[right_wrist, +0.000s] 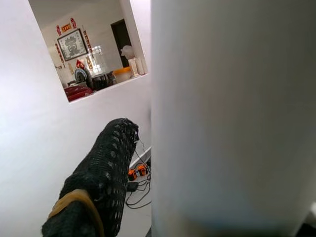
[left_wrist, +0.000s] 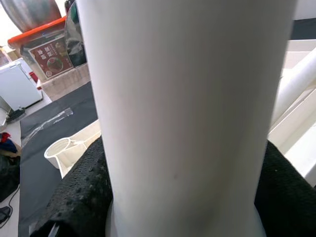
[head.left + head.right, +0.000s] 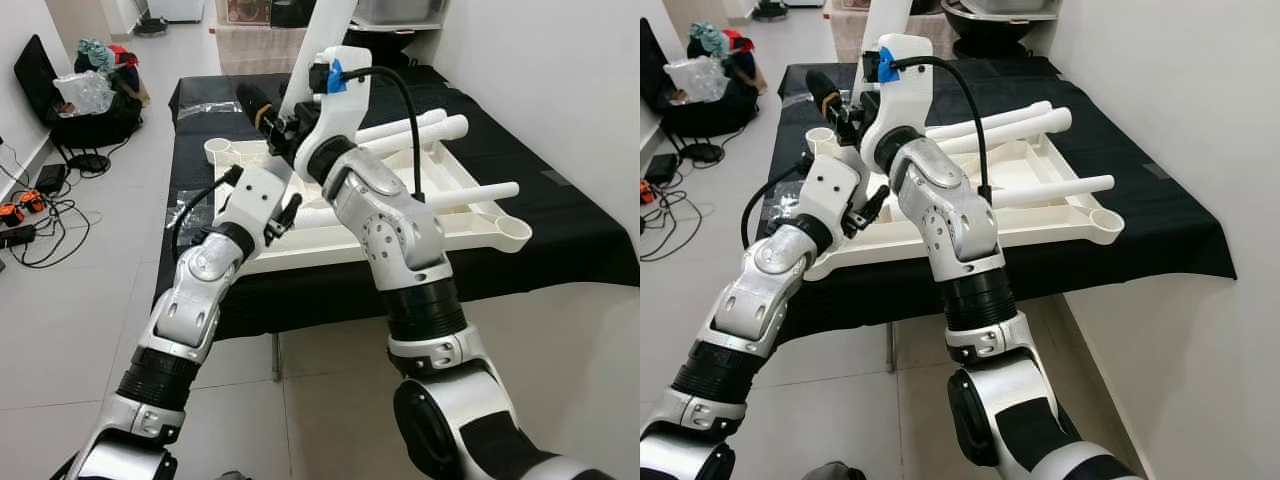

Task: Building children table

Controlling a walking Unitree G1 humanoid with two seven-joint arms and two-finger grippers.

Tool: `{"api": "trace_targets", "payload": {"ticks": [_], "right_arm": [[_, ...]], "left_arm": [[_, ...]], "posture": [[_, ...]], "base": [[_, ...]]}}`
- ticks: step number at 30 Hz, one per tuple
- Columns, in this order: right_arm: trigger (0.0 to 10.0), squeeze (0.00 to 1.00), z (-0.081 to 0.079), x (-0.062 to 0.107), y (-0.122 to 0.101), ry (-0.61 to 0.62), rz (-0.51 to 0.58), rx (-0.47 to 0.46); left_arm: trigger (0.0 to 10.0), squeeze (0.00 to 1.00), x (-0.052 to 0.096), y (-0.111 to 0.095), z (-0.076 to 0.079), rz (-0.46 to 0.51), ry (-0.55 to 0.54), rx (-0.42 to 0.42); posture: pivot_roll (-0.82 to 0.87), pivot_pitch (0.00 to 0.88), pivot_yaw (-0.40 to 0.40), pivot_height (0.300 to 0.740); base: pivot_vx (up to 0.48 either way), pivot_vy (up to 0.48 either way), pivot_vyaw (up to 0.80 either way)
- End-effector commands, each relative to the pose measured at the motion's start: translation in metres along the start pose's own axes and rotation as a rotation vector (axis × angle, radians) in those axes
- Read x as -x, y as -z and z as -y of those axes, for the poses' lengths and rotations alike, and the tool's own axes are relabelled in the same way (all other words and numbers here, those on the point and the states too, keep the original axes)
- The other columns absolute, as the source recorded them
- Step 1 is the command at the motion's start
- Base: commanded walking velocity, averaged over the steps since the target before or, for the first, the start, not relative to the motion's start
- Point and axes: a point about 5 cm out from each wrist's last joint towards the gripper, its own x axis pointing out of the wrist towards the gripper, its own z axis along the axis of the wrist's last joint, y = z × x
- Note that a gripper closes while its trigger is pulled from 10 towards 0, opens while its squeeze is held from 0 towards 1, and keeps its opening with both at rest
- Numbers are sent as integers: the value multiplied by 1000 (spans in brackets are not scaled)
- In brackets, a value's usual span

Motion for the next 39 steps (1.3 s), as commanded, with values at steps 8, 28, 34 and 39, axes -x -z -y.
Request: {"api": "trace_targets", "payload": {"ticks": [8, 28, 34, 39], "right_arm": [[10000, 0, -2, -2, 9, -8, -52, -59], [0, 0, 5, 1, 10, 20, -54, -102], [0, 0, 12, 0, 8, 52, -48, -85], [0, 0, 16, 0, 5, 76, -27, -83]], "left_arm": [[10000, 0, -1, -4, 11, 37, 56, -59], [10000, 1000, 8, 7, -2, -2, 32, -53], [10000, 1000, 8, 5, -3, 12, 19, -72], [10000, 0, 10, 8, -7, -4, 1, -122]], "posture": [[-26, 0, -18, 740], [-26, 0, -18, 740], [-24, 0, -17, 740], [-24, 0, -16, 740]], "base": [[0, 0, 0], [0, 0, 0], [0, 0, 0], [0, 0, 0]]}}
